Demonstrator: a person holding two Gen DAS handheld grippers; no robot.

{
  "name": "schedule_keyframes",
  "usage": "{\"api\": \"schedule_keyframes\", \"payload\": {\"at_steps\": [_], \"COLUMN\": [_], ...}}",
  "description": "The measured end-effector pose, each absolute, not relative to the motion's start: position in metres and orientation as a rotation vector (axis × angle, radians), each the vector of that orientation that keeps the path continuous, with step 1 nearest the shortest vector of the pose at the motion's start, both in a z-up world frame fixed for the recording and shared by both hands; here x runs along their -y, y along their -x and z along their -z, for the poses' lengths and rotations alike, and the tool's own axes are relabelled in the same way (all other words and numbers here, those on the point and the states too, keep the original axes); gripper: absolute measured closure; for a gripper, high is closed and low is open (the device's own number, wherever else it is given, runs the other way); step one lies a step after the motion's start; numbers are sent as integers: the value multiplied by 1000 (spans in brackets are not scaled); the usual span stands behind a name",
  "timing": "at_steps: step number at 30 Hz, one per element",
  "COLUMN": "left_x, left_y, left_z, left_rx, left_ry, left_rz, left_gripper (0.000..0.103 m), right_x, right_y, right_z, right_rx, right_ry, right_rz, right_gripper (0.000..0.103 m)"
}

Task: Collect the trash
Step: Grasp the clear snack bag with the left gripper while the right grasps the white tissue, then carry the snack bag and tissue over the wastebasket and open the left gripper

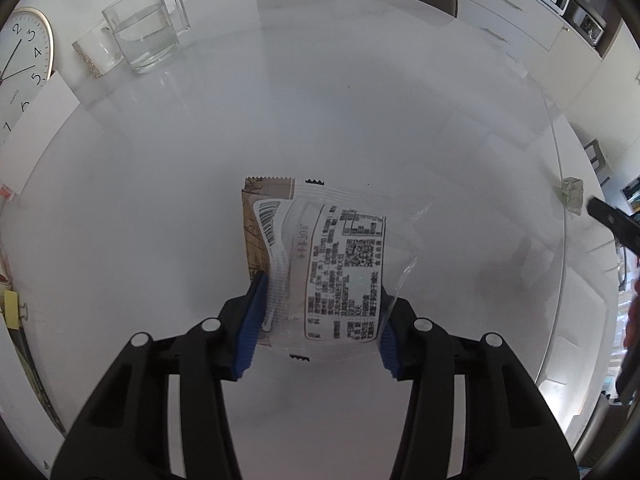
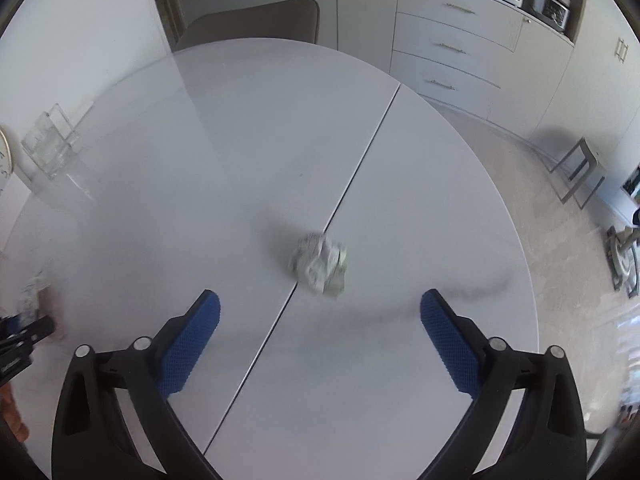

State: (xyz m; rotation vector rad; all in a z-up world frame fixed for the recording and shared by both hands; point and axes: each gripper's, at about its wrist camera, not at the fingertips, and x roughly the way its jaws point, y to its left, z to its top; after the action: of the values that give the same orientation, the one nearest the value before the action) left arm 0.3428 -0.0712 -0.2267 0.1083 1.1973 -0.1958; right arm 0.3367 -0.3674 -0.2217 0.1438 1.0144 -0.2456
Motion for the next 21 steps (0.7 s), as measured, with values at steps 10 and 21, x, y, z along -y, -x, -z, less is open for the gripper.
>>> {"api": "schedule_keyframes", "payload": {"at_steps": [10,21], "left_x": [69,72], "left_y": [-336,-326], "left_z": [227,211], "left_rx": [-1165,-1143], "left_ry": [-144,-154], "left_rz": [179,190], "left_gripper": [56,56], "right_x": [380,363], "right_y": [-363,-352], "right_z": [253,238], "right_rx": [-1088,-1072], "right_ry": [-123,-83], "right_rz": [258,215], "right_gripper": [54,71]}}
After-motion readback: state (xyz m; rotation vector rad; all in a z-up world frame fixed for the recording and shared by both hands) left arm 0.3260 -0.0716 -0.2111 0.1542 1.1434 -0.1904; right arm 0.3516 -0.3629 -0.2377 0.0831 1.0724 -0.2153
